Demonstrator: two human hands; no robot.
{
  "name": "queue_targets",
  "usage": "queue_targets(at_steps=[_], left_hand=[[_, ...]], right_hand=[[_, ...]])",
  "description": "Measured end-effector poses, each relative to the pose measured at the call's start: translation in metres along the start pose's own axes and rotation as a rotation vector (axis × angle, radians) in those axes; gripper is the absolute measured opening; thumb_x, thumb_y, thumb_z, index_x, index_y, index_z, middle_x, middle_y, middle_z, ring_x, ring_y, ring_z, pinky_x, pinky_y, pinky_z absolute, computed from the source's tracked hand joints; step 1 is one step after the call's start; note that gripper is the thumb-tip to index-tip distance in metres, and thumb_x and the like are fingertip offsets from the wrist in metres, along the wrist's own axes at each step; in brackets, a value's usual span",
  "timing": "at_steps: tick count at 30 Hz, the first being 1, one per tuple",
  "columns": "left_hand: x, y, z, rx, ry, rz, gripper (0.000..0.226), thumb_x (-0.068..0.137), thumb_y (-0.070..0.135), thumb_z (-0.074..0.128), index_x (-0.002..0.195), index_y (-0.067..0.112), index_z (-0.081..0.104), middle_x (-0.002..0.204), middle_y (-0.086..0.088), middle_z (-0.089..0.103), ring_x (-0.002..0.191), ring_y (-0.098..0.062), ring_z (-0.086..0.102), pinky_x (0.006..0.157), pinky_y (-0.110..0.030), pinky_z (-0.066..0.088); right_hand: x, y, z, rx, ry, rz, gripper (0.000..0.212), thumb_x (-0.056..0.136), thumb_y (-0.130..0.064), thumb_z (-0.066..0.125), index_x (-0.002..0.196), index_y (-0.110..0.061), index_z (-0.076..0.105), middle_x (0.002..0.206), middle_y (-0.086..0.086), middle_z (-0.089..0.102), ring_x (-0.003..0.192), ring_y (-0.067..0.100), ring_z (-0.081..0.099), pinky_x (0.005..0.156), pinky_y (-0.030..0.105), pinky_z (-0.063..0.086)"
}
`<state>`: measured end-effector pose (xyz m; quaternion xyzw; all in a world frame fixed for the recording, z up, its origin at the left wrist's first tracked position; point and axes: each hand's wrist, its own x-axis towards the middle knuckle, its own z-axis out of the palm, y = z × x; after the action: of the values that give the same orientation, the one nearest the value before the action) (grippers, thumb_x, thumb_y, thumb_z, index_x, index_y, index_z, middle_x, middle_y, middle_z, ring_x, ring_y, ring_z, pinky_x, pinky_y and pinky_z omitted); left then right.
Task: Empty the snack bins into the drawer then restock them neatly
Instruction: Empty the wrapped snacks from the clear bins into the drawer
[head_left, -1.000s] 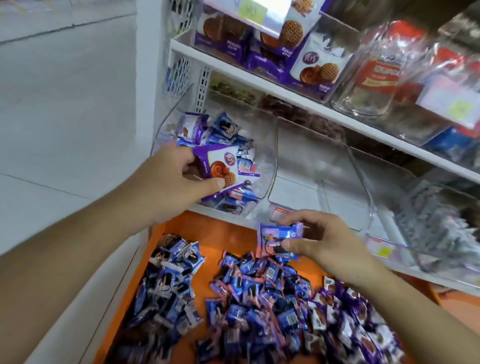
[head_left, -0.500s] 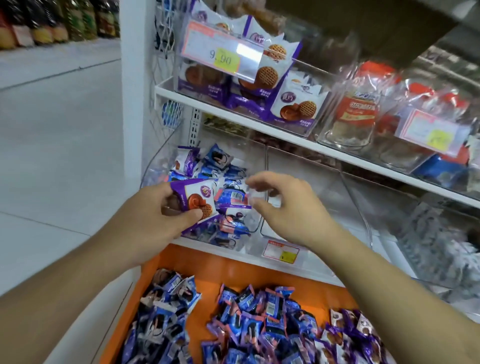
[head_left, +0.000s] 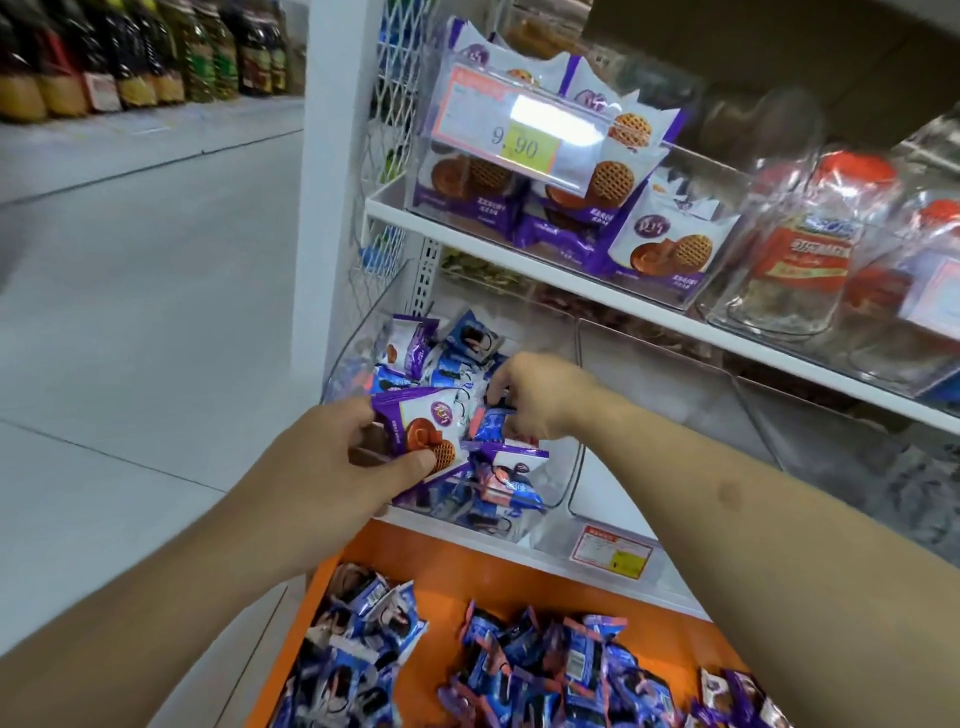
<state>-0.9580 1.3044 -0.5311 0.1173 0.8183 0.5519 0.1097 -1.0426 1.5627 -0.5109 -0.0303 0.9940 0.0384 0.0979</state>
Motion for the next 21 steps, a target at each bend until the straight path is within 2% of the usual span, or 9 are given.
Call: queue_targets(at_steps=[2, 5, 9, 11, 14, 16, 18, 21], left_hand=[[0.000, 0.000, 0.000, 0.000, -0.003, -0.006, 0.041, 0.074, 0.059, 0.076, 0.109, 0.040, 0.067, 0.101, 0.015, 0.076, 0.089, -0.007, 0.074, 0.077, -0.038, 0.064], [-0.003, 0.000, -0.001, 0.012, -0.019, -0.010, 0.029, 0.079, 0.051, 0.080, 0.103, 0.043, 0.064, 0.103, 0.014, 0.075, 0.092, -0.009, 0.073, 0.080, -0.040, 0.064], [-0.009, 0.008, 0.000, 0.047, -0.026, 0.004, 0.024, 0.082, 0.048, 0.079, 0.098, 0.042, 0.063, 0.097, 0.015, 0.074, 0.084, -0.008, 0.074, 0.079, -0.036, 0.063], [-0.014, 0.012, 0.002, 0.041, -0.041, -0.002, 0.025, 0.083, 0.046, 0.079, 0.102, 0.039, 0.065, 0.095, 0.015, 0.075, 0.080, -0.005, 0.074, 0.074, -0.033, 0.064], [-0.023, 0.020, 0.008, 0.042, -0.100, -0.006, 0.033, 0.084, 0.044, 0.079, 0.113, 0.034, 0.067, 0.100, 0.010, 0.076, 0.081, -0.006, 0.075, 0.073, -0.035, 0.065], [-0.030, 0.026, 0.017, 0.050, -0.145, 0.000, 0.029, 0.084, 0.040, 0.081, 0.110, 0.031, 0.069, 0.101, 0.009, 0.077, 0.079, -0.010, 0.076, 0.075, -0.038, 0.065], [-0.037, 0.031, 0.033, 0.064, -0.197, 0.004, 0.025, 0.083, 0.038, 0.082, 0.103, 0.029, 0.071, 0.098, 0.007, 0.077, 0.071, -0.016, 0.077, 0.079, -0.047, 0.063], [-0.048, 0.040, 0.068, 0.102, -0.261, 0.012, 0.032, 0.081, 0.043, 0.084, 0.106, 0.028, 0.072, 0.096, 0.007, 0.078, 0.073, -0.016, 0.077, 0.080, -0.049, 0.063]], right_hand=[[-0.006, 0.001, -0.003, 0.082, 0.068, 0.005, 0.041, 0.078, -0.025, 0.087, 0.116, -0.032, 0.073, 0.111, -0.005, 0.071, 0.099, 0.018, 0.067, 0.076, 0.028, 0.050], [-0.031, 0.004, -0.019, 0.380, 0.210, 0.030, 0.038, 0.080, -0.025, 0.090, 0.114, -0.031, 0.073, 0.105, -0.010, 0.072, 0.093, 0.012, 0.069, 0.082, 0.029, 0.056], [-0.108, 0.005, -0.035, 0.682, 0.379, -0.043, 0.039, 0.076, -0.025, 0.093, 0.109, -0.033, 0.073, 0.095, -0.007, 0.073, 0.086, 0.015, 0.069, 0.080, 0.032, 0.058], [-0.159, 0.006, -0.029, 0.673, 0.363, -0.069, 0.039, 0.078, -0.023, 0.091, 0.111, -0.032, 0.073, 0.098, -0.009, 0.072, 0.091, 0.013, 0.068, 0.083, 0.029, 0.056], [-0.218, 0.019, 0.005, 0.572, 0.266, -0.031, 0.040, 0.081, -0.026, 0.088, 0.115, -0.035, 0.069, 0.103, -0.016, 0.071, 0.098, 0.007, 0.067, 0.085, 0.023, 0.053], [-0.242, 0.031, 0.033, 0.443, 0.174, 0.022, 0.051, 0.083, -0.034, 0.085, 0.128, -0.040, 0.064, 0.116, -0.022, 0.068, 0.107, 0.000, 0.062, 0.093, 0.024, 0.051], [-0.260, 0.043, 0.052, 0.389, 0.102, 0.072, 0.063, 0.086, -0.039, 0.082, 0.143, -0.044, 0.055, 0.132, -0.025, 0.061, 0.118, -0.006, 0.055, 0.105, 0.027, 0.048], [-0.277, 0.048, 0.054, 0.612, 0.085, 0.087, 0.062, 0.088, -0.037, 0.083, 0.143, -0.043, 0.055, 0.135, -0.022, 0.063, 0.124, -0.005, 0.057, 0.109, 0.031, 0.049]])
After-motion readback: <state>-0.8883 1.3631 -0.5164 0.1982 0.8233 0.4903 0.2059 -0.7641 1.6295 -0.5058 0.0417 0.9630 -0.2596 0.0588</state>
